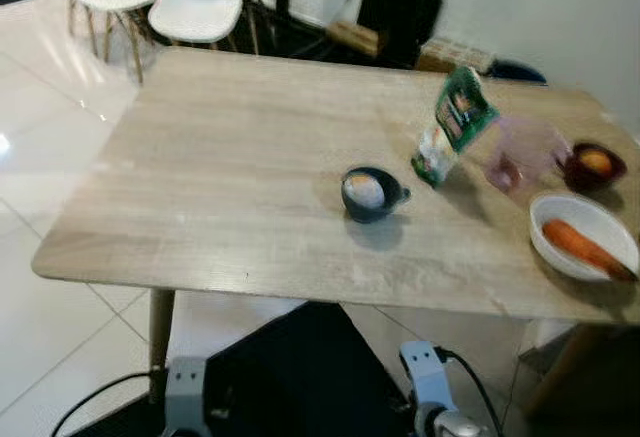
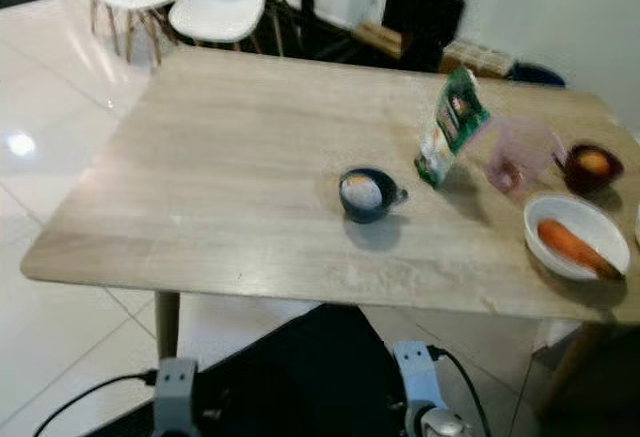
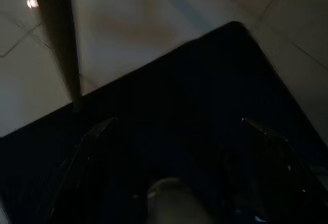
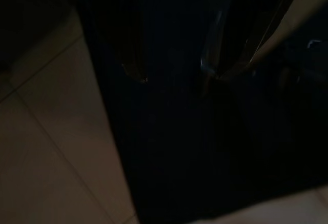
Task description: Restocking fridge
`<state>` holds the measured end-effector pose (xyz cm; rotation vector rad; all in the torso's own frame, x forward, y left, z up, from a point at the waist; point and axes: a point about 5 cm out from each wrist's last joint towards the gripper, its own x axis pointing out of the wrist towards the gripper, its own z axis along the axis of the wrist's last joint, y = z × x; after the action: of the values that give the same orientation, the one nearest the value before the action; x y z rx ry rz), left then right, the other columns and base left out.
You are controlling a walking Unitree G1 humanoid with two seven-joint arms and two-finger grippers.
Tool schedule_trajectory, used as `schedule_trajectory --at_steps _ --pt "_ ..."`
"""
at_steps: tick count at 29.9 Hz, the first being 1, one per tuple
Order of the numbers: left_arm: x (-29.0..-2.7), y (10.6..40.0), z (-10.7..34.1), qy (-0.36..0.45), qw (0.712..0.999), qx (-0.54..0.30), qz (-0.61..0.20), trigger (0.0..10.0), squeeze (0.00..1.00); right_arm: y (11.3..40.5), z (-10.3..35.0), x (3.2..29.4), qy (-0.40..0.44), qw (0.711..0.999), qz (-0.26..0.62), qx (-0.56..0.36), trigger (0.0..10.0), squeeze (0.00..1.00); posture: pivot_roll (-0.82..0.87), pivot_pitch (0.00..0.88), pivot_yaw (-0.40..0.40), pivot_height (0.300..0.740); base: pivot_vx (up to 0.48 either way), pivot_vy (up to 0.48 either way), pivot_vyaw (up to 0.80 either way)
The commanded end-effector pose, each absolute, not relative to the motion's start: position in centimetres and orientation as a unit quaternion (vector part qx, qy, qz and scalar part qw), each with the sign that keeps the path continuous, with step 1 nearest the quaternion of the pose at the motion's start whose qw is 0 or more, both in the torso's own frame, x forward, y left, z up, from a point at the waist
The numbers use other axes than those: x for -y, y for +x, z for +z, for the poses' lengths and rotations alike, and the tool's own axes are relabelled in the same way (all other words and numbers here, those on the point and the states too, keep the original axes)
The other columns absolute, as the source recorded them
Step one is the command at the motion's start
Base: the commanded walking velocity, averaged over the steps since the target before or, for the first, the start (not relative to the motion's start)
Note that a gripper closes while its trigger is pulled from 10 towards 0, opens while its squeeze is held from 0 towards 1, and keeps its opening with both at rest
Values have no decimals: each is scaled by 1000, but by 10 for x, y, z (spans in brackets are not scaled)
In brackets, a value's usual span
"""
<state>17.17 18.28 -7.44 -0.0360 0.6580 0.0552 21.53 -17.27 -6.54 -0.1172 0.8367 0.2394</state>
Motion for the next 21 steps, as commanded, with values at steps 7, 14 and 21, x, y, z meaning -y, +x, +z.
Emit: schedule_trajectory --at_steps 7,14,21 --pt "-180 162 -80 -13 940 -342 16 10000 0 202 -73 176 -58 894 112 -429 10000 0 -53 90 -88 736 0 0 0" --pt "-178 164 -79 -9 941 -338 2 10000 0 200 -74 176 -72 890 127 -432 10000 0 -54 90 -89 736 0 0 0" --pt "-157 168 -69 22 943 -290 -160 10000 0 204 -65 177 -13 883 236 -406 10000 0 -55 85 -87 736 0 0 0"
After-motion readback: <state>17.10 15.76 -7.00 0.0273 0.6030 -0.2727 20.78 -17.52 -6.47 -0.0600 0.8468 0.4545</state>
